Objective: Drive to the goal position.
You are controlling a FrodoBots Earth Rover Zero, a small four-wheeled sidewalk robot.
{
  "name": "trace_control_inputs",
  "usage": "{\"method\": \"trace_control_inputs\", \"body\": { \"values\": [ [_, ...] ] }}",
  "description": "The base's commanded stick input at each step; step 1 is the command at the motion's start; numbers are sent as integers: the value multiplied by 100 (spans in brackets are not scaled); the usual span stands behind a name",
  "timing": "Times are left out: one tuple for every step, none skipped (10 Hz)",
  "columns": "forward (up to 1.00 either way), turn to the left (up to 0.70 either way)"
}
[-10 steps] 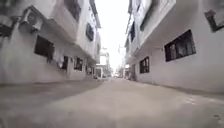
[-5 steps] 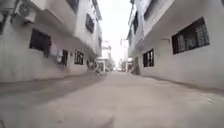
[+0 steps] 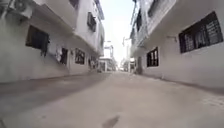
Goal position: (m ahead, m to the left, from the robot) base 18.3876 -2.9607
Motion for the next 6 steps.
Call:
{"method": "trace_control_inputs", "body": {
  "values": [
    [85, 0],
    [85, 0],
    [85, 0],
    [85, 0],
    [85, 0],
    [85, 0]
  ]
}}
